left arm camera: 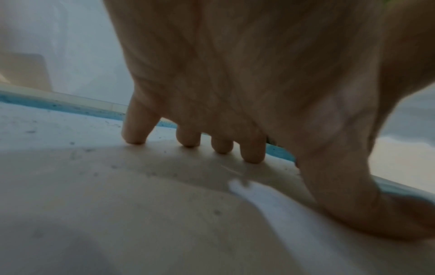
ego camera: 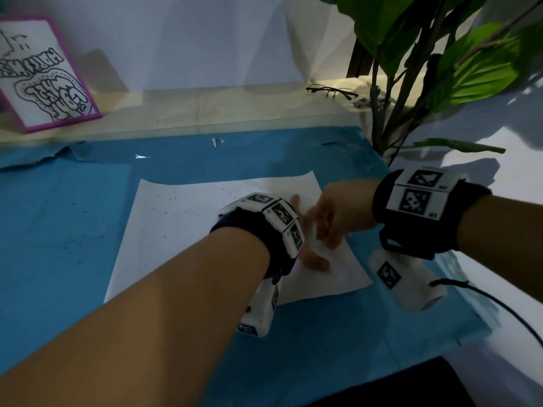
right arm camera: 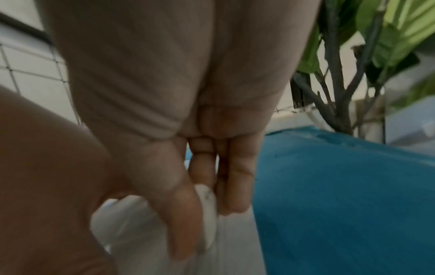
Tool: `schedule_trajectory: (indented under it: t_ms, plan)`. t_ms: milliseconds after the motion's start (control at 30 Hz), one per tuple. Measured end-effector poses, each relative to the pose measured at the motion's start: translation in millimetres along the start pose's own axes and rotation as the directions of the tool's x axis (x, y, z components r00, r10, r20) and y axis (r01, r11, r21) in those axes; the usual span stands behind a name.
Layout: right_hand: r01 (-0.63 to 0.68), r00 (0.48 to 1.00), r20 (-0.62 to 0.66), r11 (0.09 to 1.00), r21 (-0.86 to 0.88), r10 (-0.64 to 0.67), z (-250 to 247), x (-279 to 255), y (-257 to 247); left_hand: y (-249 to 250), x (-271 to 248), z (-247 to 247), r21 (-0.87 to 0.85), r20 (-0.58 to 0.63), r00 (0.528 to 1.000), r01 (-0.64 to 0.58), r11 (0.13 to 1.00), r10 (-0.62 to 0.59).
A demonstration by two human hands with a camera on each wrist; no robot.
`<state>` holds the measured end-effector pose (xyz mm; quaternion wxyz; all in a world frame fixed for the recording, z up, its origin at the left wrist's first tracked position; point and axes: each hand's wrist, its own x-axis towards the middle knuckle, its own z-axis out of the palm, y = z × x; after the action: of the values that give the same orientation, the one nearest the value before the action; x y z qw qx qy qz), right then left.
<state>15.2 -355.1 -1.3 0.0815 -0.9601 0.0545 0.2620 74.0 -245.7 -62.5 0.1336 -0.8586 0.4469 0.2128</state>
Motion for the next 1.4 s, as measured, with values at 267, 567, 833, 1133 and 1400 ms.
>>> schedule_trajectory:
  t_ms: [267,567,833,1133,1400]
  plan:
    - [-0.019,1.0,0.005,0.985,0.171,0.018,6,-8,9,-2,8,7,0.014,0.011,0.999,0.041,0.999,-0.041]
    - [-0.026,0.999,-0.03,0.965,0.261,0.035,11,-5,12,-1,3,4,0.033,-0.001,0.999,0.045,0.998,-0.045]
    - [-0.025,1.0,0.006,0.972,0.235,0.024,11,-6,9,0,2,3,0.046,0.007,0.998,0.066,0.997,-0.066]
    - [-0.05,0.999,0.015,0.973,0.226,0.048,12,-10,10,-1,-5,-2,-0.003,0.042,0.997,0.066,0.998,-0.066]
    - [-0.056,0.997,0.067,0.972,0.229,0.042,13,-15,9,0,-6,-3,-0.017,0.038,0.997,0.065,0.998,-0.064]
